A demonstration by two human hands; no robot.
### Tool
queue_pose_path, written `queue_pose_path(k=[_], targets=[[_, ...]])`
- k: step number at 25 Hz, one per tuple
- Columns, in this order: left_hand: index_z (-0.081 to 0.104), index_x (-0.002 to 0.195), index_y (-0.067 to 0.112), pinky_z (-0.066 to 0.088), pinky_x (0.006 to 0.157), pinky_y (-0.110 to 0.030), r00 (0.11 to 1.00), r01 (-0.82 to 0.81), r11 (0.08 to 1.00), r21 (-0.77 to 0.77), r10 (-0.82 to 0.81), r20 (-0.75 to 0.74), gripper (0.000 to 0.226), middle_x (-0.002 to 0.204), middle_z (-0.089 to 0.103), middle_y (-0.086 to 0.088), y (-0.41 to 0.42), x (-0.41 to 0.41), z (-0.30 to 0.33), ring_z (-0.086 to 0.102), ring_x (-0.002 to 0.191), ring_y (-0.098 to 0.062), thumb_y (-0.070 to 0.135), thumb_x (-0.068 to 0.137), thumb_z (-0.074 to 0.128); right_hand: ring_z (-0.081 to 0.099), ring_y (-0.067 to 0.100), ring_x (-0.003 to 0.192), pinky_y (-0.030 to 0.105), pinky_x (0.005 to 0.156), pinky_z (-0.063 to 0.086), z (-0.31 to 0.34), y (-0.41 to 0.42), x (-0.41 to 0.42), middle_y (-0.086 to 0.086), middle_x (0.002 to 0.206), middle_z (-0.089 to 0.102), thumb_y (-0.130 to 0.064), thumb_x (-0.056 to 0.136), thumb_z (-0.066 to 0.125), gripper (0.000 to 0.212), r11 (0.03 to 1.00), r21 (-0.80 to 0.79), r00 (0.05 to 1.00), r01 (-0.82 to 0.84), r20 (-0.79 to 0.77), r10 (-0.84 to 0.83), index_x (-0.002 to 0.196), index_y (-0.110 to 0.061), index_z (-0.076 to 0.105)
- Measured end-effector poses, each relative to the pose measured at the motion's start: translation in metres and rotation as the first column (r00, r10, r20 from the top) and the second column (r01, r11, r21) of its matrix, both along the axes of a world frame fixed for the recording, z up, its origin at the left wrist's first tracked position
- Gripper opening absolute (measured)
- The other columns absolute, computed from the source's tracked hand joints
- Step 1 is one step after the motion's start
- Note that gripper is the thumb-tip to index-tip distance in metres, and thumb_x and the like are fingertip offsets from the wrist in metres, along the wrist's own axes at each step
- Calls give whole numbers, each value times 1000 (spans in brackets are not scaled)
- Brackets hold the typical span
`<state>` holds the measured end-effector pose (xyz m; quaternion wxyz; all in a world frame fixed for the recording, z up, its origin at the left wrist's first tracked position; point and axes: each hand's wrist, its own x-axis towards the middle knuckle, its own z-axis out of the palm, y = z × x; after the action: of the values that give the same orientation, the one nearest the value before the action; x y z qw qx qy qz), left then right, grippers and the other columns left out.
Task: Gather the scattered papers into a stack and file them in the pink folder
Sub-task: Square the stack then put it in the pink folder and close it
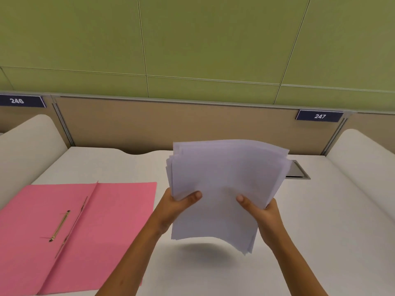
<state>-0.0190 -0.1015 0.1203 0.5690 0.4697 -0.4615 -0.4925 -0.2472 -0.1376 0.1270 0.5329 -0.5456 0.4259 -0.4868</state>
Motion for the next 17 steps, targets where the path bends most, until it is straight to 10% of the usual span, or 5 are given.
queue_pose_path(k=[4,8,17], targets=[[67,107,27,57,85,-35,998,50,997,52,-52,32,78,104,75,1,3,3,-15,70,100,-20,68,42,81,72,29,88,40,74,59,-20,1,-7,7,94,75,-48,47,84,60,998,68,1000,-1,1,1,97,-18,72],[72,98,39,53,95,-42,998,40,996,78,-45,52,49,105,75,5,4,-3,-16,70,101,-15,55,53,83,72,26,85,40,73,59,-28,4,-1,4,89,76,-31,63,86,37,997,69,999,46,-17,-45,94,-16,72],[68,98,32,58,72,-27,997,-66,997,-46,64,-42,71,94,75,6,-3,12,-3,71,91,-13,67,38,83,69,26,92,41,76,59,-18,-7,6,5,96,74,-14,66,85,38,1000,-23,1000,20,-23,-20,99,-25,67]])
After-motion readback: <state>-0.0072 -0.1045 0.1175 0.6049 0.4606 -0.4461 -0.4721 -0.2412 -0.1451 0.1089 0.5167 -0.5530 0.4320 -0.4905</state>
